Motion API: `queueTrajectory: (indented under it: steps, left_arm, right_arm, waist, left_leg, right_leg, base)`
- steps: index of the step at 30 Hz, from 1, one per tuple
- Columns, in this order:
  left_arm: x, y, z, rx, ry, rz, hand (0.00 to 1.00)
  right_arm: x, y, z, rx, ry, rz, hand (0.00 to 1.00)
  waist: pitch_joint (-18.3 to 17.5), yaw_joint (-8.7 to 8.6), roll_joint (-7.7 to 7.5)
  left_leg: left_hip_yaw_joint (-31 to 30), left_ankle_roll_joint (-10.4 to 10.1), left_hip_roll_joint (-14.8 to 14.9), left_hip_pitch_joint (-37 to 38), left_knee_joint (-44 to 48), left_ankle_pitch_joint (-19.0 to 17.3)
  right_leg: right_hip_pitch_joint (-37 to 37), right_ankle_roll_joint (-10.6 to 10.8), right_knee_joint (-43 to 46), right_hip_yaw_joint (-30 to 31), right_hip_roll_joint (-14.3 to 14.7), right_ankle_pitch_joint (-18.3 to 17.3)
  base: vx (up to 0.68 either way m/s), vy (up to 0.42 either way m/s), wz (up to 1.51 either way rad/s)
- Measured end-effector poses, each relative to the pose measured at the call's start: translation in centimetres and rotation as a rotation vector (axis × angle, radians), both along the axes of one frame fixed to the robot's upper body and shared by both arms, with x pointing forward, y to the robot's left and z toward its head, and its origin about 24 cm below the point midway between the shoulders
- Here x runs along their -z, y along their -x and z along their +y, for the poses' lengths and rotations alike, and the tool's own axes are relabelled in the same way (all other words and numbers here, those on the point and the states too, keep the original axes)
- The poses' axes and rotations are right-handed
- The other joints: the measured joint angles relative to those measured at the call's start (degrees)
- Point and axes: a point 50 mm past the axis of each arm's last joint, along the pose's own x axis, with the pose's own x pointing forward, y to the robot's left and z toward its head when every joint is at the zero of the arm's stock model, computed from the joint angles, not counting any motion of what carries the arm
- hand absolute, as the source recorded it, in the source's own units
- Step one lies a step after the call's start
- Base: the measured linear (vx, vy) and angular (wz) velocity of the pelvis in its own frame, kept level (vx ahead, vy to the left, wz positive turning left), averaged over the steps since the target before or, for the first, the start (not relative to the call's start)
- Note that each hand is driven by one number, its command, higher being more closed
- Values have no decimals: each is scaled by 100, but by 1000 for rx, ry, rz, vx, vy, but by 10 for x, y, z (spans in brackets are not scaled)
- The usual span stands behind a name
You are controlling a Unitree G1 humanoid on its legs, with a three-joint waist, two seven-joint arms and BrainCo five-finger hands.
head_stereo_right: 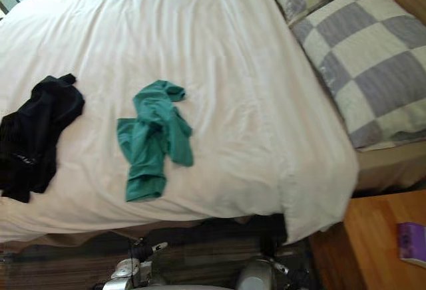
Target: Tidy the bed and pick cloth on bed and put in laundry
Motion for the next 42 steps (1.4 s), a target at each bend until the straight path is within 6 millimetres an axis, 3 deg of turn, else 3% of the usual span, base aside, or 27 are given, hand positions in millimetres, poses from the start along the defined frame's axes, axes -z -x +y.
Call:
queueTrajectory:
  steps: [1,2,3,4,5,6,7,9,12,13,21,24,27,29,31,34,35,37,38,39,40,41,42]
  left_arm:
    - [-1,-2,6,38,-31,3,0]
    - [-2,-4,7,56,-41,1,0]
    - [-3,-6,5,91,-50,-1,0]
    - [-4,-9,9,112,-72,-4,0]
    - [-4,-9,10,117,-77,-1,0]
    - [-4,-9,12,125,-86,1,0]
    - [-6,-13,10,143,-91,-7,0]
    - [-8,-23,2,198,-95,-27,0]
    - [-6,-27,-18,251,-58,-15,0]
    - [4,-1,-23,264,-35,55,0]
    - [4,-1,-24,257,-33,55,0]
    - [5,0,-25,237,-24,54,0]
    - [5,0,-30,197,-5,45,0]
    - [4,-2,-32,182,-6,29,0]
    - [5,2,-30,157,4,37,0]
    - [5,3,-27,132,5,38,0]
    - [5,3,-28,138,6,39,0]
    - [6,3,-31,153,8,41,0]
    - [6,3,-34,167,10,44,0]
    - [5,2,-26,176,-13,47,0]
    - [3,-3,-22,202,-38,30,0]
    - [1,-7,-17,217,-57,24,0]
    - [0,-9,-9,215,-80,25,0]
  right_arm:
    - [2,-1,9,-33,-23,-1,0]
    - [1,-3,10,-35,-23,-7,0]
    - [-1,-9,5,-62,-4,-12,0]
    - [-3,-18,5,-118,10,-24,0]
    - [-4,-20,6,-141,15,-32,0]
    - [-6,-27,7,-181,26,-53,0]
    - [-10,-36,10,-212,34,-92,0]
    - [-12,-42,14,-243,42,-121,0]
    - [-16,-56,23,-270,29,-181,0]
    - [-9,-47,40,-356,-2,-119,0]
    - [-9,-47,35,-343,9,-118,0]
    - [-10,-48,27,-308,19,-121,0]
    - [-11,-46,15,-243,35,-122,0]
    - [-12,-44,5,-171,47,-120,0]
    - [-12,-37,-7,-145,74,-87,0]
    - [-13,-30,-20,-148,114,-58,0]
    - [-14,-29,-23,-155,125,-53,0]
    - [-15,-31,-27,-164,134,-54,0]
    - [-16,-33,-27,-175,135,-56,0]
    - [-13,-37,-17,-177,107,-61,0]
    - [-9,-37,-1,-181,60,-63,0]
    - [-8,-34,2,-175,49,-61,0]
    - [-8,-40,6,-194,38,-68,0]
  waist:
    - [16,80,65]
    - [1,82,67]
    - [-38,123,66]
    - [-10,156,92]
    - [16,152,144]
    - [41,144,237]
    - [37,86,260]
    - [43,25,238]
    - [159,64,430]
    - [-50,111,171]
    - [-32,114,214]
    - [41,113,334]
    - [100,111,450]
    - [143,67,335]
    - [151,64,359]
    - [158,27,399]
    - [140,35,449]
    - [110,62,574]
    - [66,93,654]
    - [68,85,443]
    - [32,51,229]
    - [17,89,135]
    - [30,263,189]
  left_leg:
    - [-16,80,2,-217,356,-283]
    - [11,128,-26,-268,365,-298]
    - [213,246,-36,-246,246,-253]
    - [402,416,-71,-31,-4,-144]
    - [430,437,-50,92,-113,-121]
    - [493,475,5,312,-318,-66]
    - [544,565,-102,495,-643,20]
    - [485,683,-471,544,-916,133]
    - [415,777,-782,909,-1373,350]
    - [188,811,-1156,1445,-2855,1362]
    - [195,811,-1175,1436,-2913,1362]
    - [194,827,-1242,1423,-2912,1376]
    - [244,946,-1424,1305,-2777,1475]
    - [316,1029,-1585,937,-2362,1494]
    - [642,1096,-1284,657,-1759,1233]
    - [344,1013,-684,391,-1397,1206]
    - [155,1012,-440,301,-1369,1206]
    - [5,996,-177,229,-1328,1214]
    - [21,263,-139,244,-1400,911]
    - [121,178,-375,199,-1248,852]
    - [128,317,-537,-83,-922,659]
    - [120,360,-565,-254,-638,523]
    - [278,493,-453,-368,-426,344]
  right_leg:
    - [-61,-270,-197,-416,-28,989]
    - [-133,-480,-232,-477,-36,1255]
    - [-361,-1294,-237,-851,16,1858]
    - [-547,-1366,245,-1407,247,1486]
    - [-522,-1142,490,-1541,515,1056]
    - [-450,-1040,933,-1680,1177,241]
    - [-341,-1147,1131,-1647,1776,-575]
    - [-115,-1265,911,-1522,2135,-1083]
    - [305,-1291,694,-1412,1976,-1121]
    - [824,-1254,-129,-1303,1849,-678]
    - [816,-1240,-167,-1306,1844,-658]
    - [756,-1212,-30,-1315,1763,-719]
    - [553,-1145,466,-1399,1439,-982]
    - [318,-1119,772,-1554,931,-1110]
    - [220,-1083,911,-1530,652,-1146]
    - [61,-694,1142,-1447,353,-1263]
    - [-9,-456,1153,-1362,294,-1239]
    - [-44,-84,924,-1163,275,-1051]
    - [-33,54,627,-1008,257,-859]
    - [-4,88,418,-820,83,-706]
    - [84,72,118,-679,-6,-313]
    - [67,47,-9,-832,-50,-25]
    - [-52,-380,-245,-1095,57,732]
  base:
    - [68,440,0]
    - [-9,438,-27]
    - [42,383,-47]
    - [61,451,-57]
    - [116,410,-54]
    - [77,279,-25]
    - [67,252,-6]
    - [41,175,37]
    - [32,124,36]
    - [35,40,18]
    - [28,10,0]
    - [5,18,5]
    - [-38,62,31]
    - [-80,86,62]
    - [-108,87,31]
    - [-164,227,12]
    - [-166,402,-16]
    - [-179,612,-40]
    - [-143,693,-39]
    - [-87,535,-13]
    - [-29,351,12]
    - [-36,318,-23]
    - [-36,361,-58]
